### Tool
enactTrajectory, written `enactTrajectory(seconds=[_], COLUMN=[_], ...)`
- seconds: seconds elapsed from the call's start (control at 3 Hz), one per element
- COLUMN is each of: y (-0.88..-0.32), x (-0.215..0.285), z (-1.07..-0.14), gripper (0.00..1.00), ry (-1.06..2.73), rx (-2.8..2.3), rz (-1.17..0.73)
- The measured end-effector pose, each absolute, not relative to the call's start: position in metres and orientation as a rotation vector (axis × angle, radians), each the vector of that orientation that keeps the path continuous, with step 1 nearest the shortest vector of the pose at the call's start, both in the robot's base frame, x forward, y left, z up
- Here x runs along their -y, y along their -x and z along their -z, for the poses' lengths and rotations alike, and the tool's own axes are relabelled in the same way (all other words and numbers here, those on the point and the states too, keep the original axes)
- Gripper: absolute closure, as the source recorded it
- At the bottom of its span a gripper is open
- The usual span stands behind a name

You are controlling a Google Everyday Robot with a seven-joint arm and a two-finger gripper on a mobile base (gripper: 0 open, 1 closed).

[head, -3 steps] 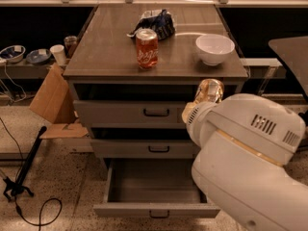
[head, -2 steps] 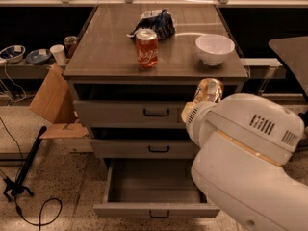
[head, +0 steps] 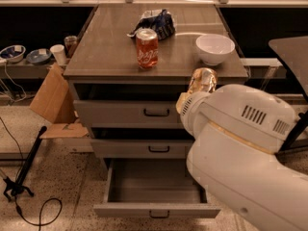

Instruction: Pick orange can from bottom drawer and place on counter

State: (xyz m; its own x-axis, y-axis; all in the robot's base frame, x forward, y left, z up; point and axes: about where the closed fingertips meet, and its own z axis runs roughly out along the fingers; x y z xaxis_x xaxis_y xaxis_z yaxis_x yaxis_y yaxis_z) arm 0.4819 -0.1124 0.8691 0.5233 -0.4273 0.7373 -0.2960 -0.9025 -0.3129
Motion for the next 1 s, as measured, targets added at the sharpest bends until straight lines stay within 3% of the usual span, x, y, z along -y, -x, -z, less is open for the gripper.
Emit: enactTrajectory(seconds=[1.0], y=[-0.539], x=[0.07], z=[-0.91], gripper=[1.0], ry=[2.528], rx=[-0.366], rz=[1.406])
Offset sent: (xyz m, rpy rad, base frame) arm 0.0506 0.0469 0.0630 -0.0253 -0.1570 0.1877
